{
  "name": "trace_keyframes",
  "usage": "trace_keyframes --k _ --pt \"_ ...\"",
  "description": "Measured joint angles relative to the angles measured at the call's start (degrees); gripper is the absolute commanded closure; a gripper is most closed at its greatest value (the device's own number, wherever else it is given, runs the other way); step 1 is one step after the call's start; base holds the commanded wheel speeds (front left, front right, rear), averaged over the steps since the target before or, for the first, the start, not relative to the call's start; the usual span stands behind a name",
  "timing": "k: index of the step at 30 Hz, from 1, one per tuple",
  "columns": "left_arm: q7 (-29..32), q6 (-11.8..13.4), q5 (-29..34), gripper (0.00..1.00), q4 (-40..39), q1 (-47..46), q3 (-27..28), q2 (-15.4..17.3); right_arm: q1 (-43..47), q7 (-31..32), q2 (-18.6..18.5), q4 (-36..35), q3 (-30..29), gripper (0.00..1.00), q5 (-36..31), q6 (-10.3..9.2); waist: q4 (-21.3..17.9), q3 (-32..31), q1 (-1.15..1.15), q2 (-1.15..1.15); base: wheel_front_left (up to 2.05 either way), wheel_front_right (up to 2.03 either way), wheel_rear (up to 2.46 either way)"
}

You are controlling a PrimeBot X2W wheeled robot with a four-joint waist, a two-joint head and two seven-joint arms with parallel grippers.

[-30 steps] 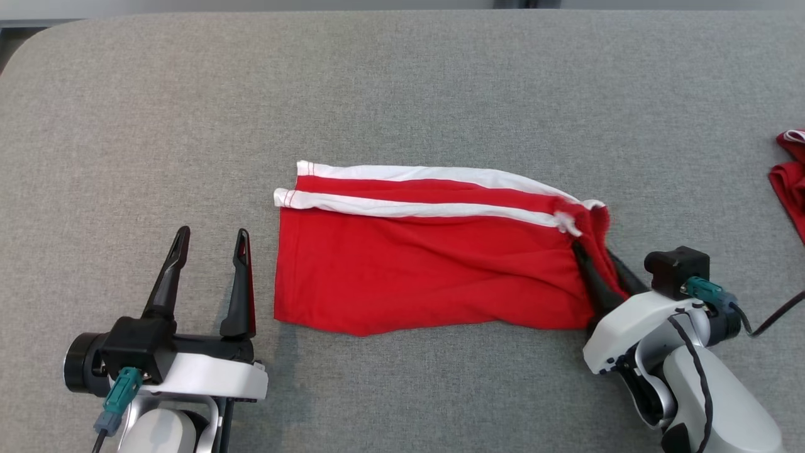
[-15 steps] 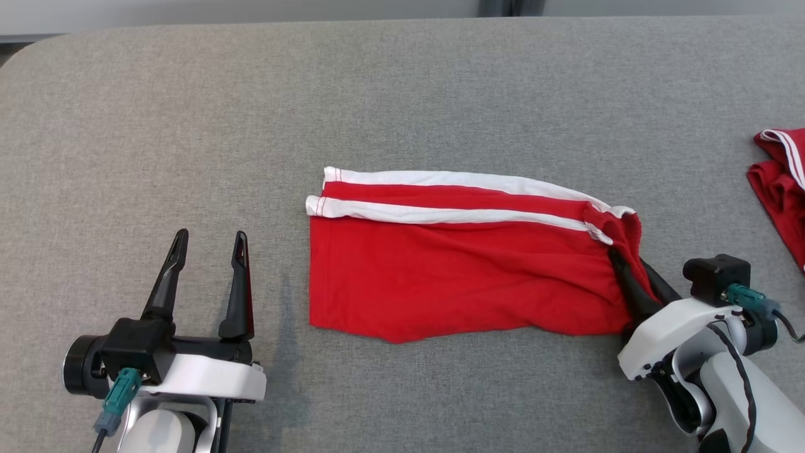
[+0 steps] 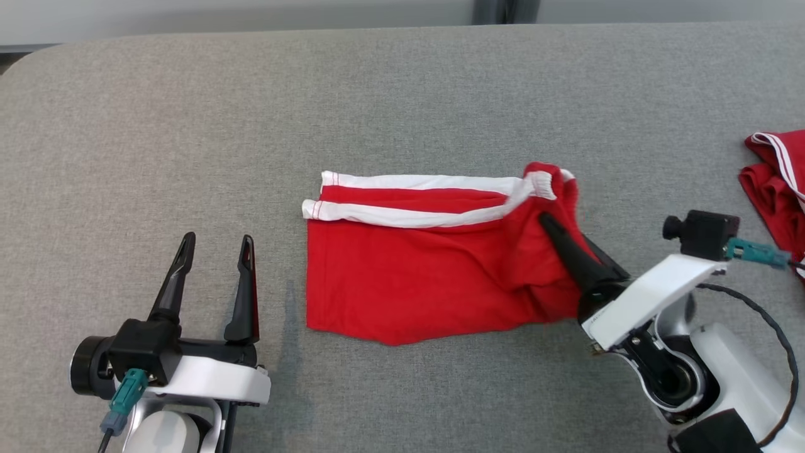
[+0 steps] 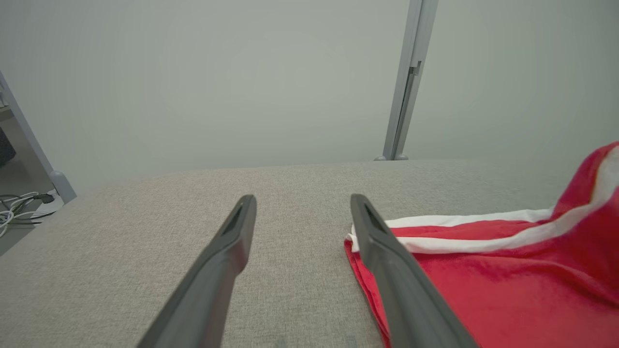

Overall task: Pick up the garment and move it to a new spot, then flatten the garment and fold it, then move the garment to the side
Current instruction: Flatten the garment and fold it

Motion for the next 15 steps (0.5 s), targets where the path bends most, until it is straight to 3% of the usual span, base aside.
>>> trace_keyframes --k 6,15 --pt "0.0 -0.4 -0.1 0.0 0.7 -0.8 -0.6 -0.4 -4.2 4.5 4.2 -0.5 3.3 1.0 8.4 0.0 1.7 0.2 0.0 0.0 0.0 0.0 0.0" --pt "-0.2 -1.5 -0.1 0.0 2.0 -2.5 -1.8 -2.1 -12.3 4.2 10.0 9.9 11.4 1.0 9.9 0.0 5.7 1.2 0.0 0.0 0.0 0.0 0.0"
